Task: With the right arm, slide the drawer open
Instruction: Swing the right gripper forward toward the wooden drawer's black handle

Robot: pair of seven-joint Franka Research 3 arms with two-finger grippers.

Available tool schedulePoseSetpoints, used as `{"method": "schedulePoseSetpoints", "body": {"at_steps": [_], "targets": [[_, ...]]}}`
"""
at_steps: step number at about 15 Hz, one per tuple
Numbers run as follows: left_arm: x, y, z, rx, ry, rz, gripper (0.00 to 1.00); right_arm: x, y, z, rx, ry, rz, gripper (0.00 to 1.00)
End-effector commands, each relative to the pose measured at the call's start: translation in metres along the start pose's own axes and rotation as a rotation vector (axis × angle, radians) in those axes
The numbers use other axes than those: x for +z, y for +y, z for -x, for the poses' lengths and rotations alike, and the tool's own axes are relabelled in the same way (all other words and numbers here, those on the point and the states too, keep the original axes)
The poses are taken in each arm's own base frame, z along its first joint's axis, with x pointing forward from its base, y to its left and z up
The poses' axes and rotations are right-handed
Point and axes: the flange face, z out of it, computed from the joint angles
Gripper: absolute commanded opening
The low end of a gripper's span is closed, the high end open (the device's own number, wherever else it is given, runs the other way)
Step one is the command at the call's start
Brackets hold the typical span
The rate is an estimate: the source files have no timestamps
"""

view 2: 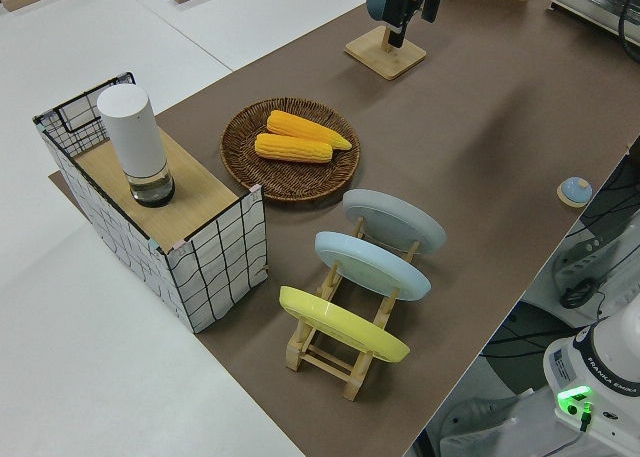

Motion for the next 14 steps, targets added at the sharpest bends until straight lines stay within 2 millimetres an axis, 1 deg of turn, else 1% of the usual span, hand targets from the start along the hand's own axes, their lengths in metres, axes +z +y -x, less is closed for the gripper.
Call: {"method": "schedulePoseSetpoints", "body": {"at_steps": [1,5,8,11,14], "targets": [[-0.002,-0.001,0.004,0.006,-0.006,-0.012,1.0,0.01,-0.019,-0.001,0.036,0.0,0.083,0.983],[-0.002,-0.001,0.004,0.006,-0.006,-0.012,1.0,0.005,-0.04,0.004,0.039,0.021,0.124,0.983],[-0.002,0.0,0.004,0.008,-0.006,-0.012,1.0,0.003,-0.05,0.007,0.043,0.025,0.161,0.983],[-0.002,0.0,0.004,0.008,-0.007,-0.012,1.0,0.011,-0.059,0.01,0.032,0.06,0.231,0.981],[-0.002,-0.001,0.004,0.006,-0.006,-0.012,1.0,0.016,-0.061,0.006,0.025,0.101,0.248,0.981]]}}
